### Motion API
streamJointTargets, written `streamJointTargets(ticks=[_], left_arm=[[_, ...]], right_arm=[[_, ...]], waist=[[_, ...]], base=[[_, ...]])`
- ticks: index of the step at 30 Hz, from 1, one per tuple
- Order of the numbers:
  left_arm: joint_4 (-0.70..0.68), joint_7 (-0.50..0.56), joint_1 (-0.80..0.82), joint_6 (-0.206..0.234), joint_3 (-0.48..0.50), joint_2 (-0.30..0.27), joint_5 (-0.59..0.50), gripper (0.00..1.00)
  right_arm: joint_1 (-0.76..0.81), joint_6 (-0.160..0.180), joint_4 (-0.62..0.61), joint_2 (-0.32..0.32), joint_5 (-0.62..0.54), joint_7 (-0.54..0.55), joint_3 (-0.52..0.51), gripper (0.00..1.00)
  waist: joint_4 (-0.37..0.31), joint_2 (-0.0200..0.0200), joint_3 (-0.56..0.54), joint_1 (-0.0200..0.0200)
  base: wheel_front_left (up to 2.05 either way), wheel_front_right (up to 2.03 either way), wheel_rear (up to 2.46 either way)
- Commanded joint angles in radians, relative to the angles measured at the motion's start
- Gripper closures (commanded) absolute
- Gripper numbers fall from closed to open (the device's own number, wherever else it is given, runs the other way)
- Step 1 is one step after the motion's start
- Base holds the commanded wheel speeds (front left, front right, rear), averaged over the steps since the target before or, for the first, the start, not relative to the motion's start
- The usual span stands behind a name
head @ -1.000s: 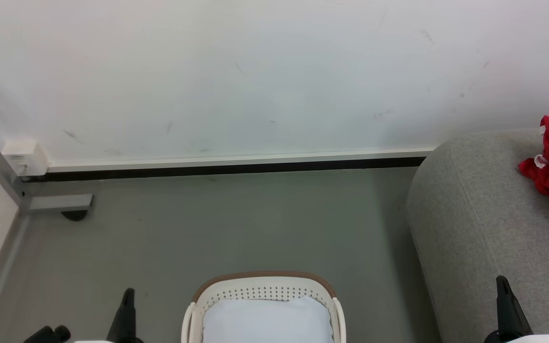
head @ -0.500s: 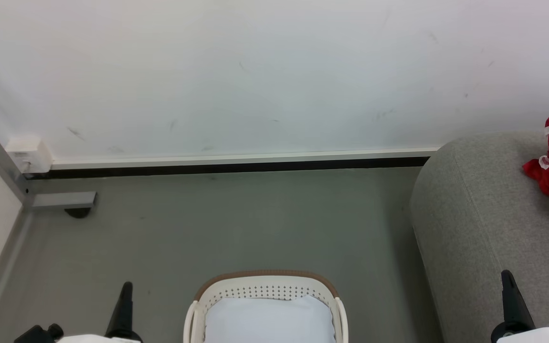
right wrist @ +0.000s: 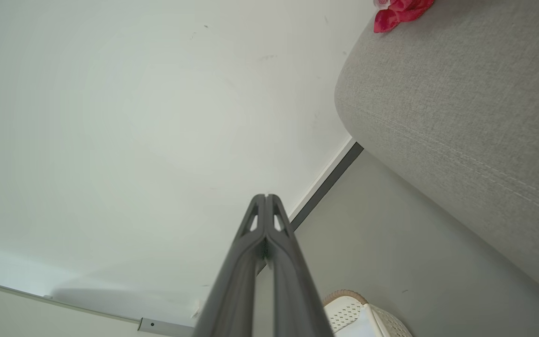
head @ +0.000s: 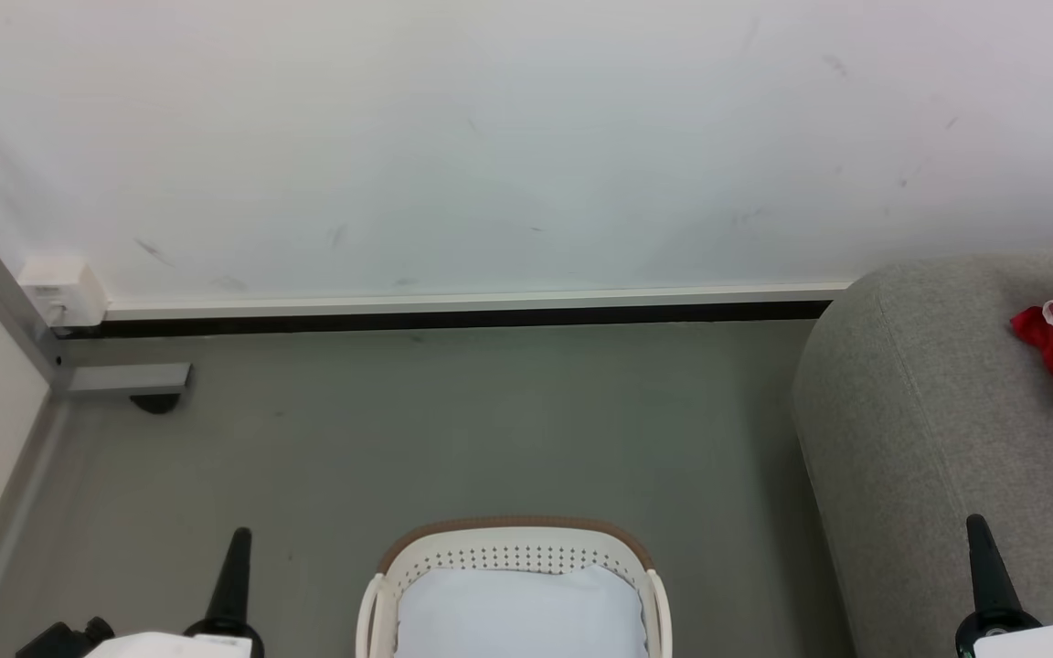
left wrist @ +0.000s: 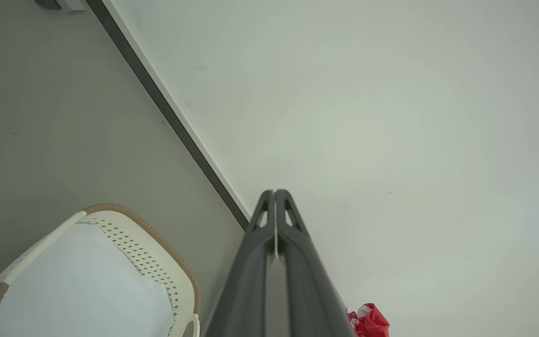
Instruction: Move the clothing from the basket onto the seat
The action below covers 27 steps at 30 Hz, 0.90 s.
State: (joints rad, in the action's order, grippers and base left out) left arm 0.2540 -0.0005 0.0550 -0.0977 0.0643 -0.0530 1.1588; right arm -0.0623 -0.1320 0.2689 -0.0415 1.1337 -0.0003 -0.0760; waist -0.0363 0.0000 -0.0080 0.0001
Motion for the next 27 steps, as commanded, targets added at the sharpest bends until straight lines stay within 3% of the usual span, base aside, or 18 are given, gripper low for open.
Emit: streamJointTargets(ticks=[1, 27], left_arm=[[-0.009, 0.008, 0.019, -0.008, 0.009, -0.003, 0.035, 1.00], [-0.010, 0.068, 0.041, -0.023, 0.033, -0.001, 0.264, 1.00]], right_arm=[[-0.026, 0.001, -0.012, -0.011, 0.033, 0.006, -0.007, 1.00], [-0.041, 0.002, -0.020, -0.012, 0.278, 0.067, -0.024, 1.00]], waist=[[0.001, 0.0000, 0.000, -0.0001], [0.018, 0.0000, 0.006, -0.0001]], base=[[0.00, 0.00, 0.00], [0.00, 0.00, 0.00]])
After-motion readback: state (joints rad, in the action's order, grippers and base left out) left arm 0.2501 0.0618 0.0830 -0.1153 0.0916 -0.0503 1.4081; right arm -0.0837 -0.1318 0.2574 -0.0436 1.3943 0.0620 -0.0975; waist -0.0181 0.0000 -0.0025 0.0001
